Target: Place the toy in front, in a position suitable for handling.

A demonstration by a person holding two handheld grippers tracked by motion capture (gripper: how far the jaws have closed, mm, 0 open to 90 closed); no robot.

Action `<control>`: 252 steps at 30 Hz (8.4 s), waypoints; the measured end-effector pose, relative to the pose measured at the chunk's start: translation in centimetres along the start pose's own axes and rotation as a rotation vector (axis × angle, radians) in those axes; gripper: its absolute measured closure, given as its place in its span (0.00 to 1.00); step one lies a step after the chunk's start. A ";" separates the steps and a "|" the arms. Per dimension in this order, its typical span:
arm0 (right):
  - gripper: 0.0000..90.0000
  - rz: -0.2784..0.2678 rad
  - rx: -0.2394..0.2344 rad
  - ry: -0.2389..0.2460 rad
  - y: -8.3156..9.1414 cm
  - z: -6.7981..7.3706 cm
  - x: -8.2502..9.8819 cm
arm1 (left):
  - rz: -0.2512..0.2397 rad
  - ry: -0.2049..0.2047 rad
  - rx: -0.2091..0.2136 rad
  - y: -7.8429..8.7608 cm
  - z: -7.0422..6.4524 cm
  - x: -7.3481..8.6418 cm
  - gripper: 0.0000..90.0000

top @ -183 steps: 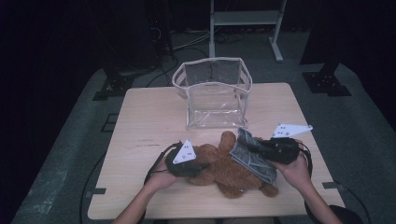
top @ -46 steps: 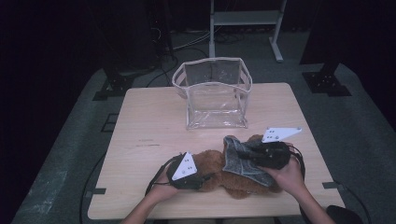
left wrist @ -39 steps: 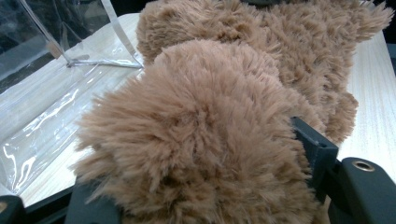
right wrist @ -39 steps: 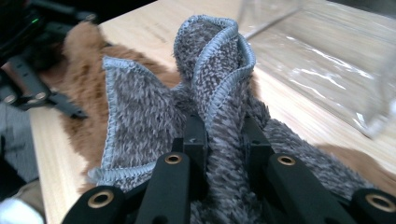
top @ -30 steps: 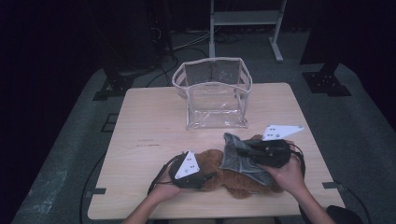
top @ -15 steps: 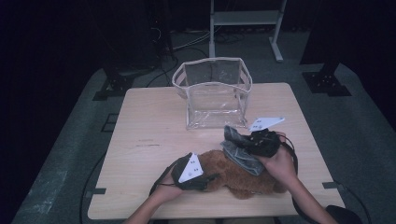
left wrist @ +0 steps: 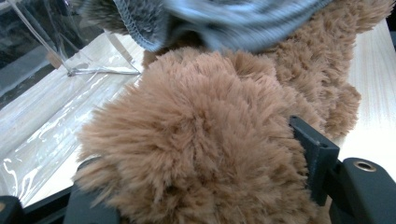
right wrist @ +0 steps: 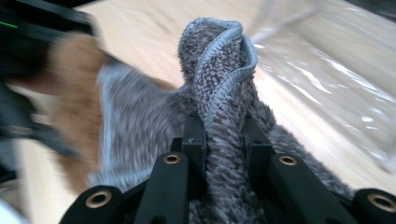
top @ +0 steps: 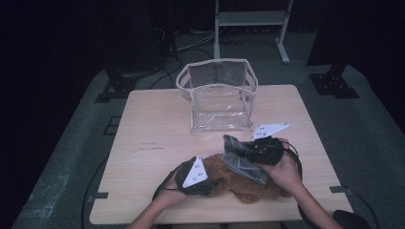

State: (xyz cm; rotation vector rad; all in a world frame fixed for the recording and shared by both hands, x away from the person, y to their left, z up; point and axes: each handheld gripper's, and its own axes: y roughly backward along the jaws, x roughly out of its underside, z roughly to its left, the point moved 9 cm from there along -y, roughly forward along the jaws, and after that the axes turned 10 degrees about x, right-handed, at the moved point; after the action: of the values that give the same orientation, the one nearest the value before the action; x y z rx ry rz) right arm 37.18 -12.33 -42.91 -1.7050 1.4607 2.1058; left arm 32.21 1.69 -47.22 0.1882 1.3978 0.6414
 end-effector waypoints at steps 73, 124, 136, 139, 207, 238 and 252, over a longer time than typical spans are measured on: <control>0.84 -0.112 -0.086 0.073 2.9 3.3 -0.1 | -0.106 0.175 0.075 0.0 1.6 0.2 0.41; 0.85 -0.056 0.014 -0.020 3.0 -0.6 5.2 | -0.136 0.405 0.242 -1.8 1.4 3.8 0.00; 0.85 -0.082 -0.004 -0.069 2.9 -0.3 4.7 | -0.178 0.363 0.175 -0.7 1.8 1.7 0.45; 0.85 -0.089 -0.003 -0.072 2.9 -0.4 4.5 | -0.188 0.346 0.167 -0.4 1.9 1.1 0.48; 0.86 -0.111 0.048 0.075 10.0 -1.4 -7.9 | -0.130 -0.057 0.057 -0.3 3.4 -13.8 0.12; 0.86 -0.214 -0.001 -0.009 8.5 -2.5 -7.5 | -0.270 0.086 0.063 1.1 6.1 -10.3 0.43; 0.85 -0.177 0.029 -0.130 6.8 -6.0 -2.9 | -0.290 0.073 0.078 2.8 5.5 -9.9 0.44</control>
State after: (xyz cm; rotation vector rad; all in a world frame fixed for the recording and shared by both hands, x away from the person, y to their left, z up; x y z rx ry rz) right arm 38.82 -18.72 -36.06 -1.5891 1.2496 2.0496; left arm 36.19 0.14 -36.39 0.0222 1.4865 0.3565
